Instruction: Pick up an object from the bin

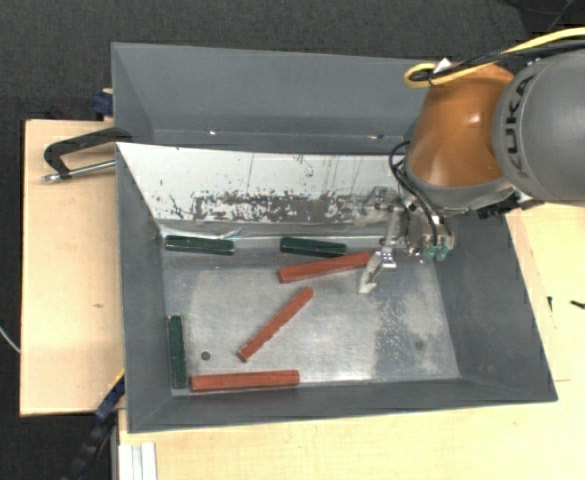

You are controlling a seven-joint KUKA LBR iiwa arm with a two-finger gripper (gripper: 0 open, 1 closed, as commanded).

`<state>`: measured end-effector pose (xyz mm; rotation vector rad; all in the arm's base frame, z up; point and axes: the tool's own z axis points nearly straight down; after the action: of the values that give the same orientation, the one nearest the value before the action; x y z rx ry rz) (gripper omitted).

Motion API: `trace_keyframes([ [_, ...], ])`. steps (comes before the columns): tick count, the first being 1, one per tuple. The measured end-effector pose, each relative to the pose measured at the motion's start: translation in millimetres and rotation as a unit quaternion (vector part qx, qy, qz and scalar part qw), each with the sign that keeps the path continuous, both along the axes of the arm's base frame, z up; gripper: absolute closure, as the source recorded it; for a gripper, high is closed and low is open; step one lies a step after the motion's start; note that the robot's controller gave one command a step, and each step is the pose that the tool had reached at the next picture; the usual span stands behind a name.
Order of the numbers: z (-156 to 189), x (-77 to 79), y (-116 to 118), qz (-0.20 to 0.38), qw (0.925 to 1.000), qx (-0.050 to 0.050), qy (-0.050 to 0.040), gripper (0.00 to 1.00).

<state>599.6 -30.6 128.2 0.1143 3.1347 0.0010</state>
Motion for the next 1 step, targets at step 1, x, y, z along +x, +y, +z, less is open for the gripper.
trace_keyframes([
  [1, -49.7, -4.4, 5.8, -0.002, 1.0, 0.003, 0.0016, 0.0],
])
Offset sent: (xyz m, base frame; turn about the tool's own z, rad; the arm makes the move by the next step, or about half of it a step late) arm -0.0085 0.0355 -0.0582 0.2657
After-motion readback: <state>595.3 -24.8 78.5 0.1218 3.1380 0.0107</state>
